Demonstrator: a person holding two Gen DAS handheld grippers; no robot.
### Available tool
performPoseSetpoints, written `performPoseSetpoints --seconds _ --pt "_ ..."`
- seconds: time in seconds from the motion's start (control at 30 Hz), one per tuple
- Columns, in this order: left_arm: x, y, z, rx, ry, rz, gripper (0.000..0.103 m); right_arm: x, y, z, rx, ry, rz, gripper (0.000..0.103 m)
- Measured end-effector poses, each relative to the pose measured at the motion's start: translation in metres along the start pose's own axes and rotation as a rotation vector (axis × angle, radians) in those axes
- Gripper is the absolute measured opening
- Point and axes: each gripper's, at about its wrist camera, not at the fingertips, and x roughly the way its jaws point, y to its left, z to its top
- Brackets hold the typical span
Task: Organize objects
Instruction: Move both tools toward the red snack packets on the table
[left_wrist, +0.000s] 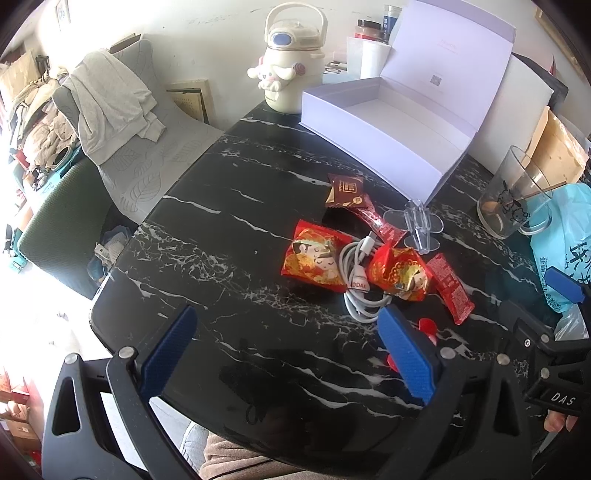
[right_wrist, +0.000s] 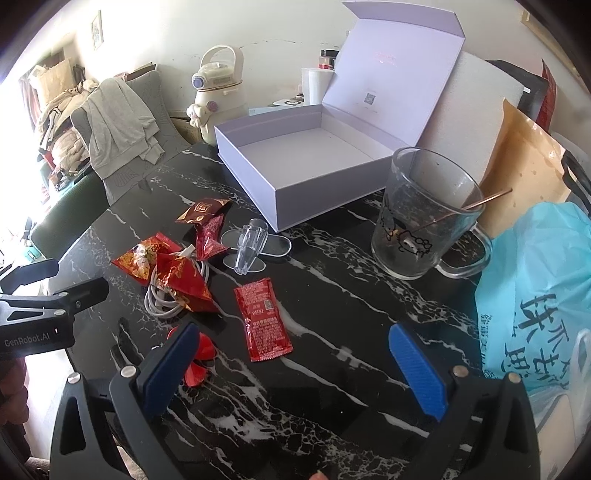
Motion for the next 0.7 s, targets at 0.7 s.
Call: performPoseSetpoints --seconds 0.7 --pt "0.033 0.002 0.016 0.053 0.035 -0.07 0.092 0.032 0.028 0.008 -0.079 0.031 0.161 0.089"
